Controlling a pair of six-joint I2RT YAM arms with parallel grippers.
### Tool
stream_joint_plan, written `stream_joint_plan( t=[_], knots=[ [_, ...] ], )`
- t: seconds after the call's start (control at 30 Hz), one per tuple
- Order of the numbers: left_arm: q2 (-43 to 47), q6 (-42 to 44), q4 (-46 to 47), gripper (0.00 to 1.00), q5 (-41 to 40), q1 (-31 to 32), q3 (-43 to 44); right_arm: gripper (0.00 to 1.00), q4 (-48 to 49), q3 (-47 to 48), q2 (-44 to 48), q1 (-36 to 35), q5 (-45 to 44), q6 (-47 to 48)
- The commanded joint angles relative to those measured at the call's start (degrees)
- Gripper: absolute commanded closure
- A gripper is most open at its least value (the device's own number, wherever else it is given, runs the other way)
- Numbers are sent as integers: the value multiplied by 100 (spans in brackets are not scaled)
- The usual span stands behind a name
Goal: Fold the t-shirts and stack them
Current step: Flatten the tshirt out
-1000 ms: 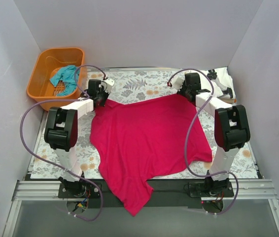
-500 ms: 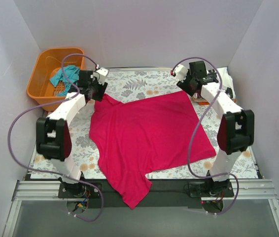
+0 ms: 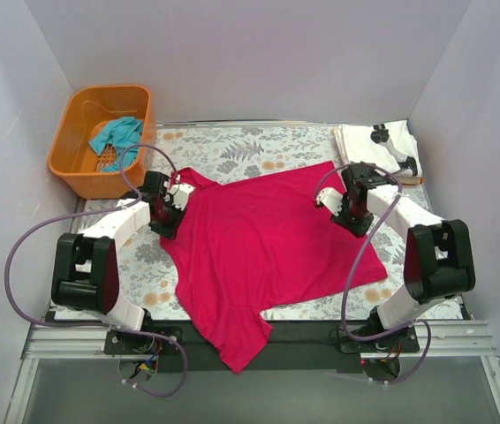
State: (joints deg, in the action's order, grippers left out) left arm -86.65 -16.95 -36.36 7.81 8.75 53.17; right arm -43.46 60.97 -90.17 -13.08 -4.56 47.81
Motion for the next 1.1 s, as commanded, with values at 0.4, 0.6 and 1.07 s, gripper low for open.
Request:
stream_joint_plan(
  t=[0.4, 0.6, 1.07],
  knots=[
    [-2662, 535, 1140, 79, -1616, -700, 1607, 75, -303, -112, -914, -19, 16, -79],
    [-3804, 447, 780, 79, -1652, -700, 3407, 75, -479, 318, -1230, -370, 306, -342],
    [-59, 1386, -275, 60, 1223, -376, 1585, 67, -1058, 898, -90, -397, 710, -474]
  ],
)
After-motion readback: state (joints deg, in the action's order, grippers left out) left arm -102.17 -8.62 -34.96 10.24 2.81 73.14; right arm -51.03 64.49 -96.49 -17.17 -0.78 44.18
